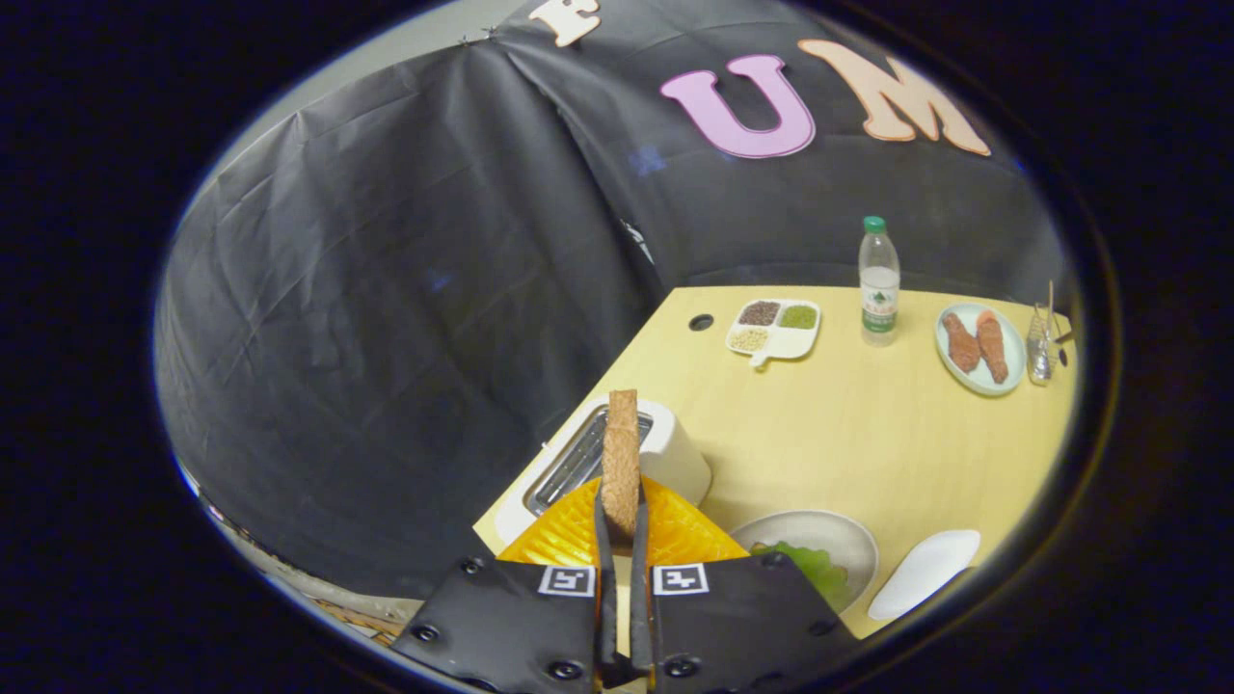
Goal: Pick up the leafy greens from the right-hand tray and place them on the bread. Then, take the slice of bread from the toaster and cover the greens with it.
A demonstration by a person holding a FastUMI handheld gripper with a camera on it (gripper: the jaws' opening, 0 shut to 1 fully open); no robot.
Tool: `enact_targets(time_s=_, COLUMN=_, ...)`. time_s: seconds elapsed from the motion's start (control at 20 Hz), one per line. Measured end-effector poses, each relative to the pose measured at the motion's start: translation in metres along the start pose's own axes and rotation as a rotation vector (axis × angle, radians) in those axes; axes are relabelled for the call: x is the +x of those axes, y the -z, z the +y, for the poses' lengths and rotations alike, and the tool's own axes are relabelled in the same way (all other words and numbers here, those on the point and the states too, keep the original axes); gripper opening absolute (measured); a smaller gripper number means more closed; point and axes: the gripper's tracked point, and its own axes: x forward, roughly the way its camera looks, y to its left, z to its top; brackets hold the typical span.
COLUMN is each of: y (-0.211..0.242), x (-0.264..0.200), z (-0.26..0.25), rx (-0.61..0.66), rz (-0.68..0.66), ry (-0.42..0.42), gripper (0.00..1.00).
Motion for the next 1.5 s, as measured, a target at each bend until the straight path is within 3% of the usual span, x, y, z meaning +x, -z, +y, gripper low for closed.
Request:
enact_targets(time_s=0.4, y=0.056, x=-0.022, z=-0.053, rx=0.093, rz=0.025, ry=0.081, gripper=0.08)
enact_targets(time_s=0.9, y=0.115, x=-0.008, z=-0.097, rx=0.271, rz=0.060, ry=0.135, gripper=0.11)
enact_targets(time_s=1.35, y=0.150, x=-0.009, z=-0.139, rx=0.304, rz=0.097, ry=0.220, gripper=0.14)
enact_targets(time_s=1.5, y=0.159, x=-0.011, z=-0.152, rx=0.309, rz=0.111, ry=0.250, gripper=0.23)
